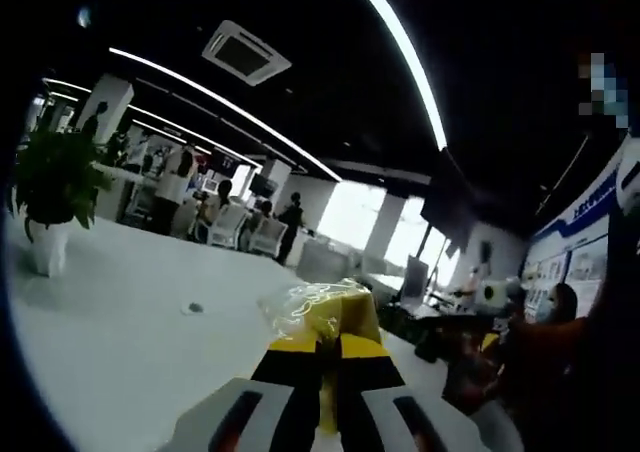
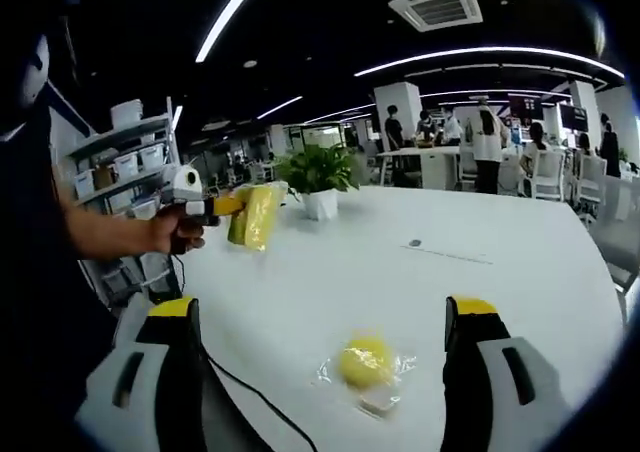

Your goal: Compare the silicone blocks by pressing each to a similar depth, holding the contact briefly, and releasing to observe deformation and rebound differences across the visible hardness samples.

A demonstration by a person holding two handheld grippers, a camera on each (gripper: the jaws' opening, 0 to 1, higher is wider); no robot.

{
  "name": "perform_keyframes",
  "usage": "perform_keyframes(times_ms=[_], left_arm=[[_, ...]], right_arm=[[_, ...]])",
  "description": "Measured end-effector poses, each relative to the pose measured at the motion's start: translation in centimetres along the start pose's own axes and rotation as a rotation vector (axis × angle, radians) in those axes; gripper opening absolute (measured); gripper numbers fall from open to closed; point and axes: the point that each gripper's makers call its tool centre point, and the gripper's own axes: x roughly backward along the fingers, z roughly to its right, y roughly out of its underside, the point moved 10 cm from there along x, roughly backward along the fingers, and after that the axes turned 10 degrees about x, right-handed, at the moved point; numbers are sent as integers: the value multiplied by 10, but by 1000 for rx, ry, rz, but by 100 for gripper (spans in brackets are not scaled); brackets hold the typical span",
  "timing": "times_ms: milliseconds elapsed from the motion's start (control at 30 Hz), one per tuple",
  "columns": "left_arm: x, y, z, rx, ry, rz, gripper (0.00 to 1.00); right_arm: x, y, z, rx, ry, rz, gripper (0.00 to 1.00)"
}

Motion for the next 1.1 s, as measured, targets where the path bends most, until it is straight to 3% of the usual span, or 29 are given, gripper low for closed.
perform_keyframes(times_ms=[67,167,267,400,667,1100], left_arm=[[-2,-5,8,-13,17,3,1],[-4,-12,18,-39,42,10,1],[-5,-17,27,-53,63,11,1],[-5,-22,37,-25,100,49,1],[-11,-22,67,-75,154,29,1],[-15,-21,92,-122,202,8,1]], right_arm=[[-5,-11,0,12,-16,24,96],[-9,-24,-2,36,-74,26,78],[-15,-36,-3,45,-99,52,85],[-21,-50,-6,34,-159,67,83],[-33,-84,-18,-17,-268,149,80],[-55,-88,-38,-55,-357,123,73]])
